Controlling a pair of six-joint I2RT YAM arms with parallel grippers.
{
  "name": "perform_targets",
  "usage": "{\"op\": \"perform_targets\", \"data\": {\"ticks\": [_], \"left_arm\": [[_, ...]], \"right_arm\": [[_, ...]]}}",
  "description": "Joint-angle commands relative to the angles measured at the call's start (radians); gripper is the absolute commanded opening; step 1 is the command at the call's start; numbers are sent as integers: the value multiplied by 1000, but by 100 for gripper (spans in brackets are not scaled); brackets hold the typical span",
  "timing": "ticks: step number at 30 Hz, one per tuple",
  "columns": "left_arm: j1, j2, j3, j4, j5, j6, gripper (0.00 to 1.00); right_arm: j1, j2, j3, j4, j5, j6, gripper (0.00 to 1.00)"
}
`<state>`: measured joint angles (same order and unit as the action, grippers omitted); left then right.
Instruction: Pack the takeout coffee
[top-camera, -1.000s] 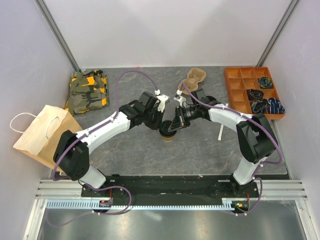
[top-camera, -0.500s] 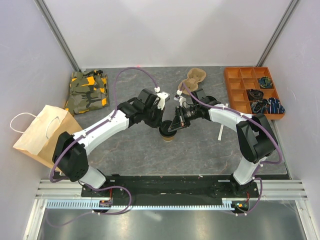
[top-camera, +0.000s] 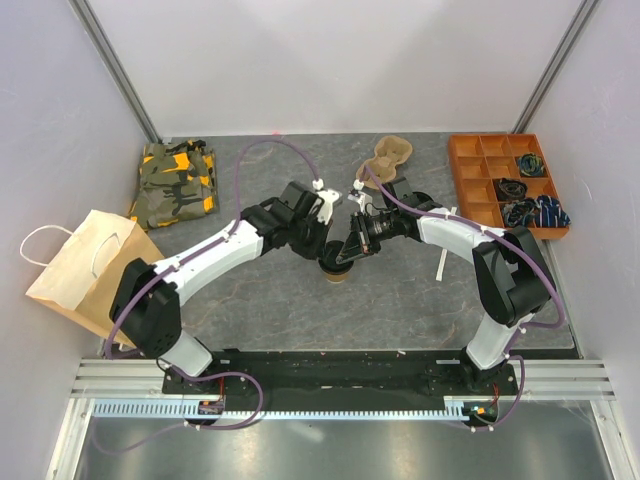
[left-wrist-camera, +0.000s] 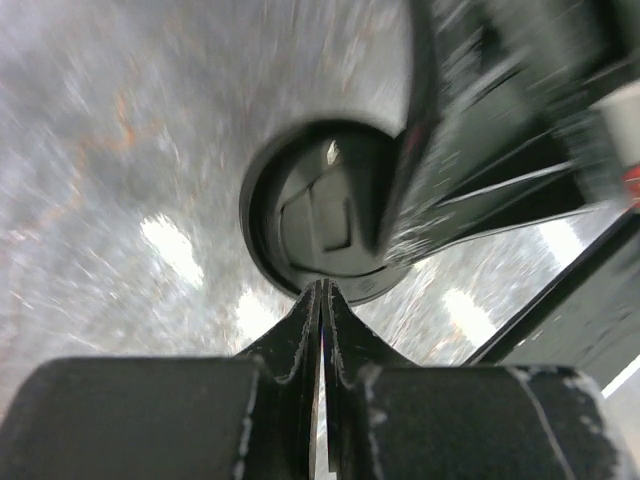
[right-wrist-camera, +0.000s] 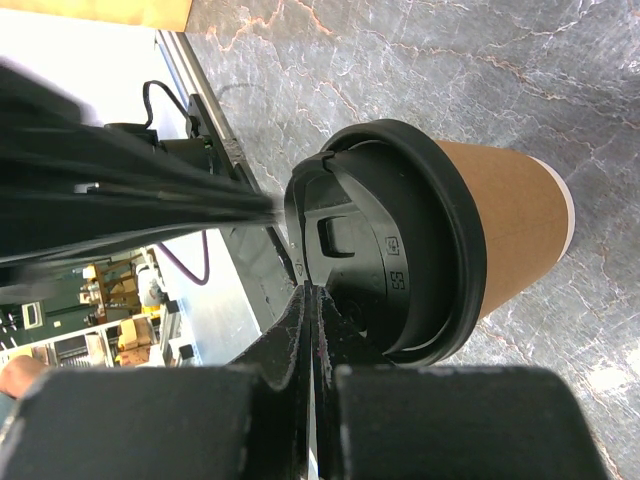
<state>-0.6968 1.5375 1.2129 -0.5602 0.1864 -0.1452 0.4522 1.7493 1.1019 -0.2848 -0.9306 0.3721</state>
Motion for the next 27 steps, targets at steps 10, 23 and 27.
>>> {"op": "perform_targets", "data": {"ticks": [10,23,27], "left_arm": [[0,-40,2,5,93,-37,12],[51,-27,0,175,305,-172,21],[54,27,7,204,344,-189,21]], "right_arm": [[-6,4,12,-16,29,-29,2],[-10,-189,26,-13,-1,-13,5],[-7,-211,61,-194,195,-149,5]]}}
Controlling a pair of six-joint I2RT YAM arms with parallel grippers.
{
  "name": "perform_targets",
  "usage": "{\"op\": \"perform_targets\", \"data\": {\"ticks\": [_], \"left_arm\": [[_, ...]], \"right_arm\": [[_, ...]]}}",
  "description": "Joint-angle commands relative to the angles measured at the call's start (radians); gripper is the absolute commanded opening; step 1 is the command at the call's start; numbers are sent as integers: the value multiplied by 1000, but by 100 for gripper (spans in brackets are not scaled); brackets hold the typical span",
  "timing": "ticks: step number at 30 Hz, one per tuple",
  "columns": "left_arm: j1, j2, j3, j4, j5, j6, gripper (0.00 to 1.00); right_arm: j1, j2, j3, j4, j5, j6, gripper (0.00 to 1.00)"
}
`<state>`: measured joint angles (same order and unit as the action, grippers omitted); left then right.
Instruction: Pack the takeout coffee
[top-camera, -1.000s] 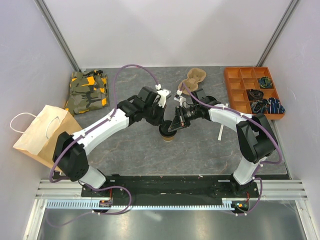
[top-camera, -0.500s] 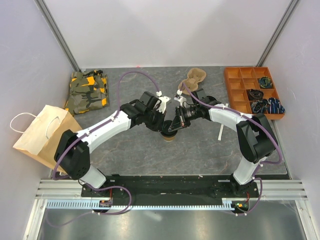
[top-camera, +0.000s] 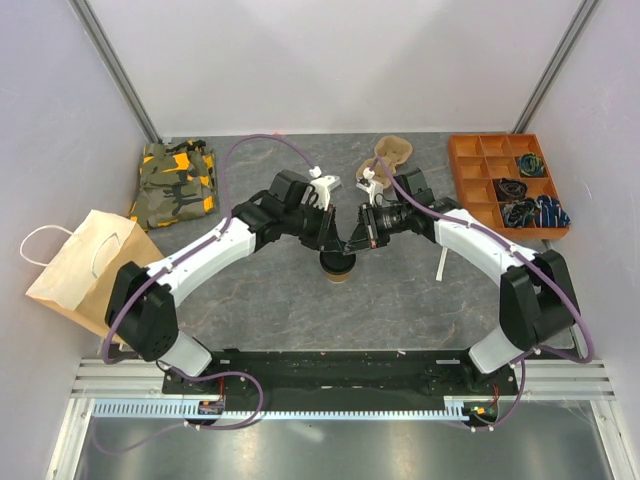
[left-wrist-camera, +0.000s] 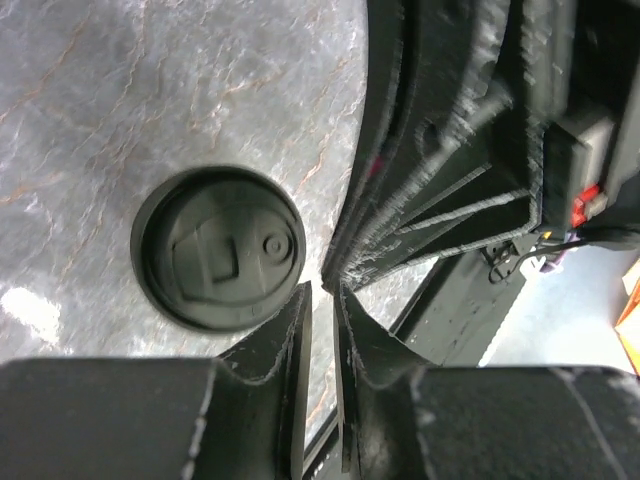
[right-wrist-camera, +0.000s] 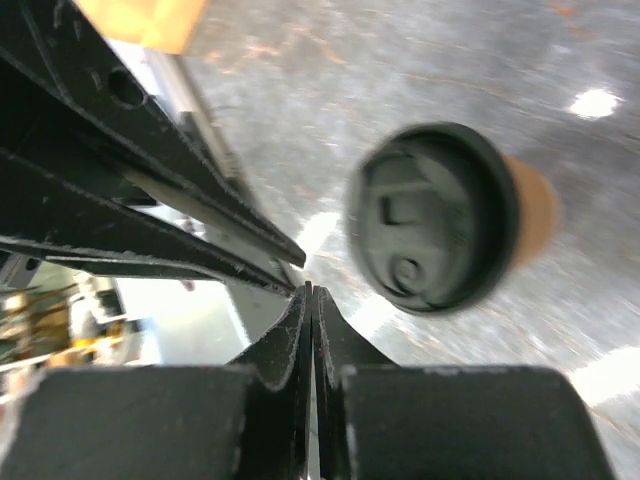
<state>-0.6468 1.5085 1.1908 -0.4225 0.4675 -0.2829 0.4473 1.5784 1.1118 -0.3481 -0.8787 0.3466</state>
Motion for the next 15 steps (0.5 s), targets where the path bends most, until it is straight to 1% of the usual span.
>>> {"op": "perform_targets", "data": {"ticks": [1,2,3,4,5,6,7,8,9,11,15], "left_arm": [[9,62,17,89,94,-61,21],[15,67,-21,166,127,-73,21],[35,76,-42,207,210,-122,21],[50,81,-65,255,261,-157,20],[79,91,-98,345,305,-194,20],[91,108,-111,381,379,-263,20],[102,117,-125,418,410,-295,19],[117,121,-150,500,433,-323,19],[121,122,-160,528,451,-360,19],[127,125,-177,551,453,-377,19],[136,159,-192,513,409,-383,17]], "right_arm": [[-4,-44,46,-138,156,-138,5],[-4,-49,42,-143,164,-146,5],[-4,-57,31,-143,170,-152,5],[-2,-58,26,-143,172,-153,5],[-4,-61,22,-141,175,-155,5],[-4,-66,11,-141,176,-155,5],[-2,-69,7,-140,184,-158,5],[-2,-72,2,-141,187,-159,5],[-2,-77,-4,-141,191,-165,5],[-4,-83,-4,-143,211,-167,5],[10,-89,22,-160,254,-190,5]]}}
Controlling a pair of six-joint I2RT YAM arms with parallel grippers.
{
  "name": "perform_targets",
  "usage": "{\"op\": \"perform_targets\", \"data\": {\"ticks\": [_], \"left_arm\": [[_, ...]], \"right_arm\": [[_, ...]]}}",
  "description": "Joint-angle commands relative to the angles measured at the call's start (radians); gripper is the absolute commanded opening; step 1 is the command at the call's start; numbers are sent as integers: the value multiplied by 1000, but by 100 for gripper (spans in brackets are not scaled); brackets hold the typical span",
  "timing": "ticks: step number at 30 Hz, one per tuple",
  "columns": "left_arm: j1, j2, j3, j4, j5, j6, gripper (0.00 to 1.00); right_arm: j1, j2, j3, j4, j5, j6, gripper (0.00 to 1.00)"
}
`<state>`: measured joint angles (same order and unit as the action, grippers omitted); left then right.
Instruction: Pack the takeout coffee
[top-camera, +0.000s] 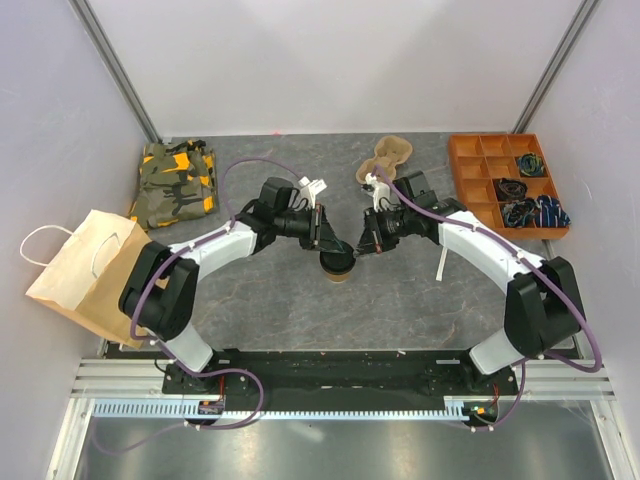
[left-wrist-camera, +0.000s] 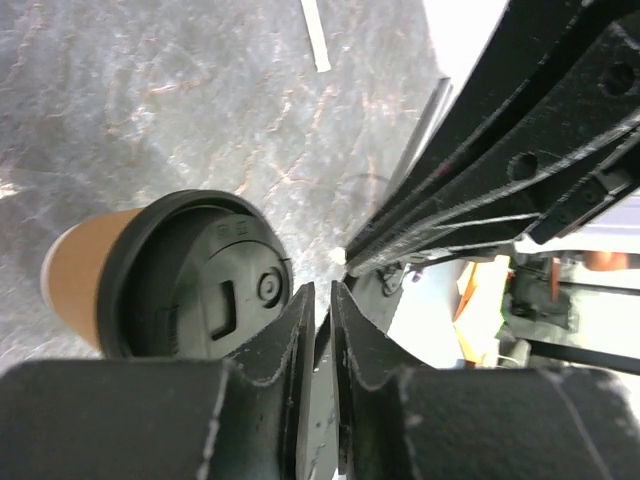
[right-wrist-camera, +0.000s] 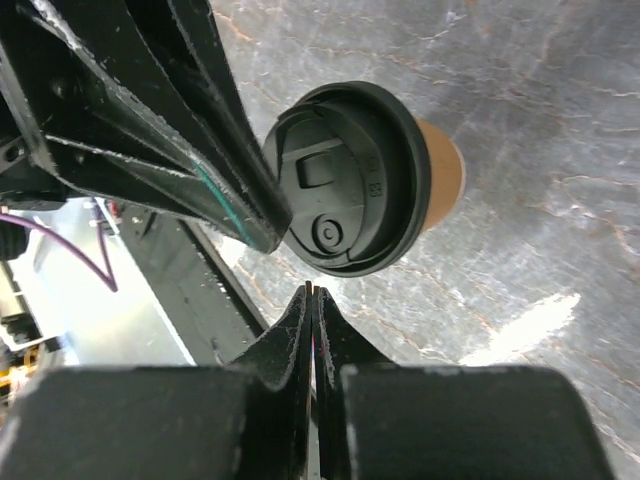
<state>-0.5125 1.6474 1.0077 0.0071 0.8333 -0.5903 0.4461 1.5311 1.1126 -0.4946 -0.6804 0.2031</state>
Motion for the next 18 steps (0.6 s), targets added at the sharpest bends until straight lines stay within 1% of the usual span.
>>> {"op": "perform_targets", "data": {"ticks": [1,5,11,18], "left_arm": [[5,28,-12,74,35,-66,16],[6,46,0,11,-11,-28,14],[6,71,19,-76,-71,6,11],[6,75,23,-94,-88,18,11]], "right_arm": [[20,-45,26,-25,89,-54,5],[95,-68,42,-47,185,-94,5],[160,-65,93,-76,333,-125,5],[201,-80,101,-88,404,-123,8]]}}
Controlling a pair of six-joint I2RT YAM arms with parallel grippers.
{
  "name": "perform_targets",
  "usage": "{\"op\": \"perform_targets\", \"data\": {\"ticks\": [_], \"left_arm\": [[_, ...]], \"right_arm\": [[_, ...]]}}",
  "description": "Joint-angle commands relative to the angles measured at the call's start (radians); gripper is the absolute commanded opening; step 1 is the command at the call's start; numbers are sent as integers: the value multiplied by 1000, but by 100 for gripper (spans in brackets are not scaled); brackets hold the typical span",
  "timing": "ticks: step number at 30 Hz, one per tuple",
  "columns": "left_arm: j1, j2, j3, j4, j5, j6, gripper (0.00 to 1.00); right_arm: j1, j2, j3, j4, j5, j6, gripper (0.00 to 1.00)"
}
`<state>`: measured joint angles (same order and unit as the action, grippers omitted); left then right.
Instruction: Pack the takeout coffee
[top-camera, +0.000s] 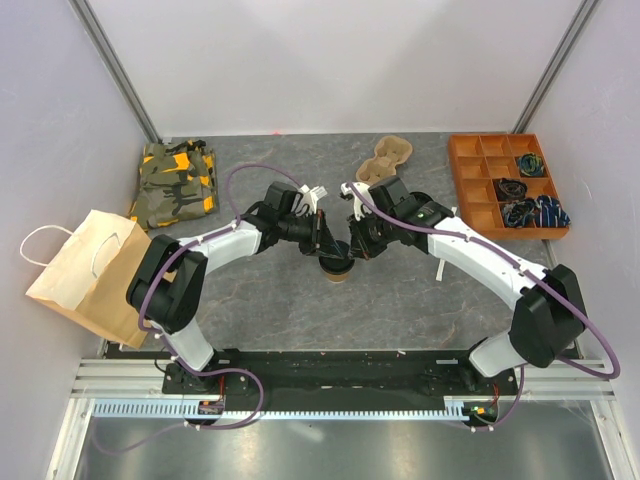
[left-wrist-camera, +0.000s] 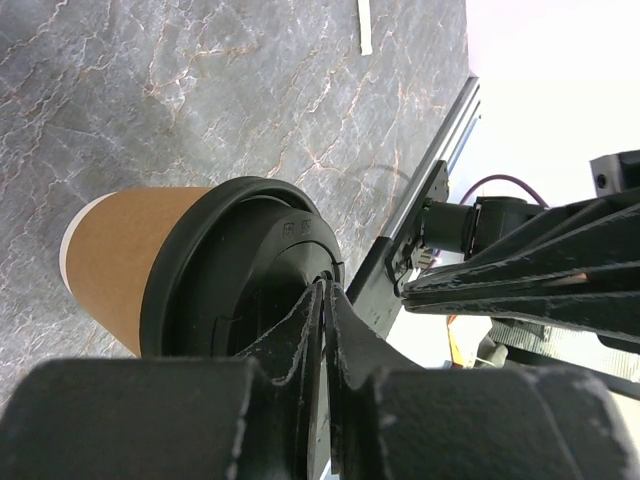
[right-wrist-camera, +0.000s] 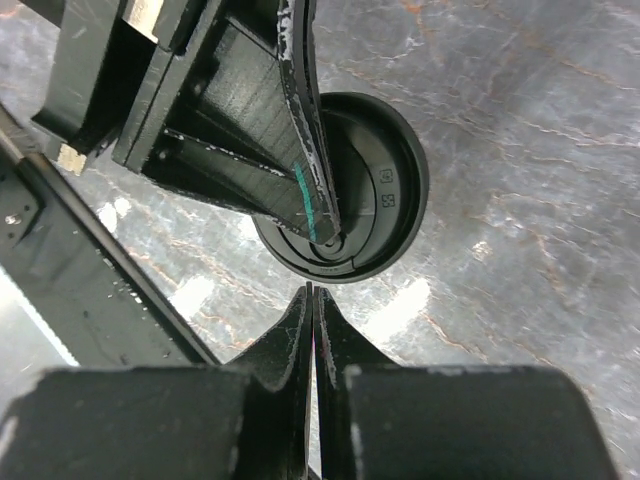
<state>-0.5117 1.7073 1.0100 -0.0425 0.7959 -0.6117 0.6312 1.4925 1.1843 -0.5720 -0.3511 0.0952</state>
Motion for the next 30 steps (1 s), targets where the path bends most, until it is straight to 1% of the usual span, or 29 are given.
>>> {"op": "perform_targets", "data": {"ticks": [1,12,19,25,30], "left_arm": [[6,15,21,-46,-52,44,11],[6,23,35,-74,-64,64,10],[6,26,35,-88,-70,76,10],[6,32,39,-106,-83,87,9],[6,32,41,-108,-81,87,9]], "right_arm": [[18,-49,23,3,75,-12,8],[19,-3,17,69,55,-8,8],[22,57,-46,121,26,3,8],[28,91,-113,126,27,-6,7],[28,84,-77,121,29,-5,7]]}}
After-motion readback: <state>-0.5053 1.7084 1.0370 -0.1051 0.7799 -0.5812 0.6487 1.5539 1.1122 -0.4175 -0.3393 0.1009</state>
